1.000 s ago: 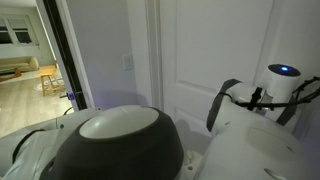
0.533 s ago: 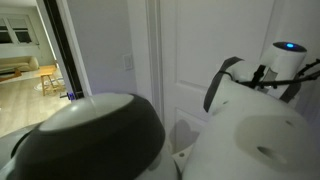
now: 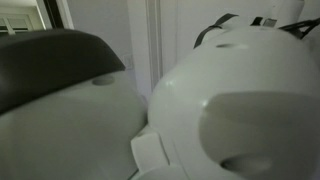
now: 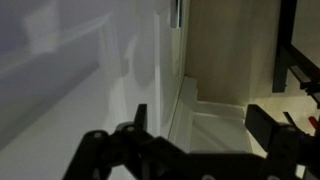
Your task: Close the door.
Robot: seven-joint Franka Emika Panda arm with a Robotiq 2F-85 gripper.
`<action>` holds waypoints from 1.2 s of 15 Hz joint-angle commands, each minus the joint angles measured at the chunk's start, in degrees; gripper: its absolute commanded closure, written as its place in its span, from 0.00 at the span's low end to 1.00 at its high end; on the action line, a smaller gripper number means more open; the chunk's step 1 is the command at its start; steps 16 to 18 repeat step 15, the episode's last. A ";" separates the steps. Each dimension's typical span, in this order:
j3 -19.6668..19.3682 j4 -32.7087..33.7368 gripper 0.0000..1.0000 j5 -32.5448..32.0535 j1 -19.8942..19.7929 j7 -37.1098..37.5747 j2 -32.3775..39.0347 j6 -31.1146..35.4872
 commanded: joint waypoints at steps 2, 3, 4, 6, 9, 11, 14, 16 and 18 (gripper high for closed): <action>0.38 5.10 0.00 9.12 1.19 -0.03 6.37 -9.99; 0.27 6.09 0.00 11.09 1.38 0.10 7.12 -12.02; 0.15 7.29 0.00 12.98 1.65 0.12 7.99 -14.33; 0.09 9.09 0.00 15.54 1.94 -0.14 9.43 -17.61; 0.04 11.10 0.00 17.20 2.22 -0.64 11.33 -20.04; 0.05 12.13 0.00 17.35 2.31 -1.24 12.19 -20.66; -0.43 10.61 0.00 17.52 1.55 -1.15 11.28 -18.24; -0.43 10.75 0.00 17.53 1.59 -1.15 11.44 -18.35; -0.43 10.75 0.00 17.53 1.59 -1.15 11.44 -18.35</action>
